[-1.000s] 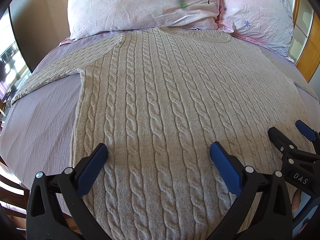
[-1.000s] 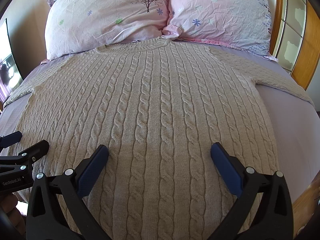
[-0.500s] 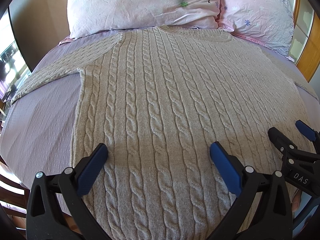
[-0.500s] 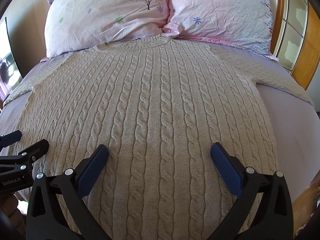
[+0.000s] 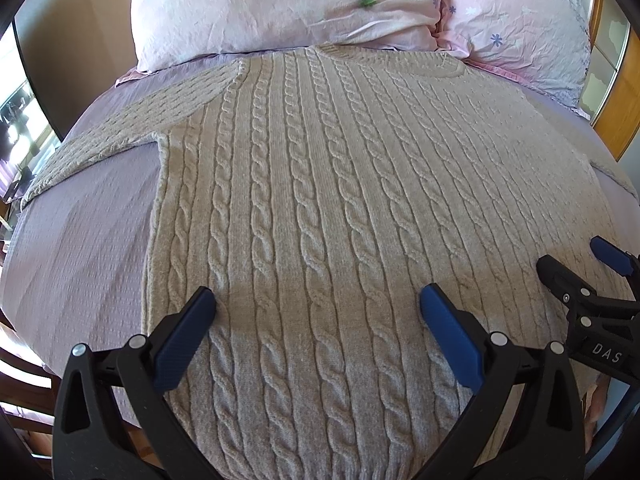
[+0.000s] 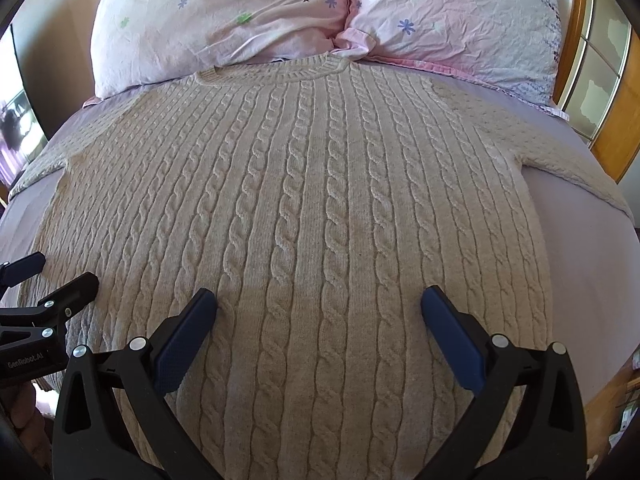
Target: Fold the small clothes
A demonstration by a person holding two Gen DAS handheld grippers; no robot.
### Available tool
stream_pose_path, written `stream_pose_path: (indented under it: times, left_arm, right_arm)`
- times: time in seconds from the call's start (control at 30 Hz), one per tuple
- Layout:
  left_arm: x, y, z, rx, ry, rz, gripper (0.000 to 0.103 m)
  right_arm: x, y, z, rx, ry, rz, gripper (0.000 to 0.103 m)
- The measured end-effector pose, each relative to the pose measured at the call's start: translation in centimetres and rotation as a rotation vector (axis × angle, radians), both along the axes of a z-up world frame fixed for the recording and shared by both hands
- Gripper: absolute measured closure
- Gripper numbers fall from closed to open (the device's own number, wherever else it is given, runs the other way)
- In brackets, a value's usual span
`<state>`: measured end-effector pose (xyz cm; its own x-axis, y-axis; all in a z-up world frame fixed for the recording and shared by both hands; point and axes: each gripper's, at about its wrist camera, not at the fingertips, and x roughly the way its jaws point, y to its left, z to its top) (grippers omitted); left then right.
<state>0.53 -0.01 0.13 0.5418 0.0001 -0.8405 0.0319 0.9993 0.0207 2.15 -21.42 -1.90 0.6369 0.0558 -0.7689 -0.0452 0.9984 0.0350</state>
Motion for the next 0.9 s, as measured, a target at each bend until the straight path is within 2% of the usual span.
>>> stream_pose_path:
  times: [0.1, 0.17, 0.2, 0.27, 0.3, 0.37, 0.4, 0.43, 0.47, 0.53, 0.6, 0.67, 0.73, 0.8, 0.83, 0.87, 0.9]
  left_arm:
    - [-0.1, 0.0, 0.0, 0.001, -0.011, 0.0, 0.002]
    - [-0.3, -0.1, 0.1, 0.009, -0.029, -0.014, 0.002]
    - [-0.4, 0.0, 0.1, 0.004, -0.038, -0.035, 0.002]
    - [-0.3, 0.5, 0.3, -0.044, -0.033, -0.053, 0.002]
    - [-0.3, 1.2, 0.6, -0.098, -0.037, -0.062, 0.002]
    - [-0.3, 3.2, 1.7, -0.316, -0.073, -0.107, 0.002]
    - [-0.3, 4.5, 2.3, -0.442, -0.115, -0.115, 0.002]
    - [-0.4, 5.3, 2.6, -0.483, -0.151, -0.108, 0.002]
    - [-0.3, 5.9, 3.0, -0.505, -0.193, -0.097, 0.002]
    - [-0.2, 7.0, 3.7, -0.485, -0.27, -0.086, 0.002]
    - [0.4, 7.6, 3.9, -0.414, -0.272, -0.059, 0.002]
    - [1.2, 8.7, 3.9, -0.343, -0.272, -0.02, 0.002]
    - [1.6, 10.3, 4.2, -0.322, -0.296, 0.034, 0.002]
    - [1.9, 12.2, 4.8, -0.327, -0.313, 0.086, 0.002]
    - [1.9, 13.7, 4.8, -0.346, -0.325, 0.116, 0.002]
    - [2.0, 14.8, 5.0, -0.364, -0.34, 0.142, 0.002]
    - [1.9, 16.1, 5.1, -0.383, -0.354, 0.171, 0.002]
  right_arm:
    - [-1.1, -0.4, -0.3, 0.007, -0.101, 0.061, 0.001]
    - [-1.1, -0.9, -0.1, 0.015, -0.108, 0.185, 0.001]
    - [-0.8, -2.2, 0.6, 0.025, -0.113, 0.209, 0.001]
    - [-0.7, -6.2, 2.3, 0.052, -0.22, 0.094, 0.001]
    - [-0.5, -10.1, 3.8, 0.075, -0.294, -0.028, 0.001]
    - [0.0, -16.2, 5.0, 0.153, -0.357, -0.224, 0.001]
    - [0.6, -20.8, 5.2, 0.21, -0.365, -0.368, 0.001]
    - [1.1, -24.4, 5.0, 0.259, -0.354, -0.479, 0.002]
    - [1.5, -27.6, 4.5, 0.311, -0.34, -0.575, 0.022]
    - [2.2, -35.2, 2.5, 0.444, -0.269, -0.776, 0.05]
    - [2.6, -39.5, 0.7, 0.553, -0.225, -0.875, 0.051]
    - [3.0, -41.6, -0.6, 0.601, -0.2, -0.918, 0.051]
    - [3.6, -43.4, -2.0, 0.656, -0.181, -0.964, 0.052]
    - [4.0, -44.0, -2.9, 0.696, -0.204, -0.998, 0.06]
    - [4.1, -44.2, -3.1, 0.687, -0.21, -1.011, 0.071]
    - [4.6, -44.6, -3.3, 0.664, -0.2, -1.022, 0.089]
    - [4.7, -45.2, -3.5, 0.669, -0.202, -1.018, 0.093]
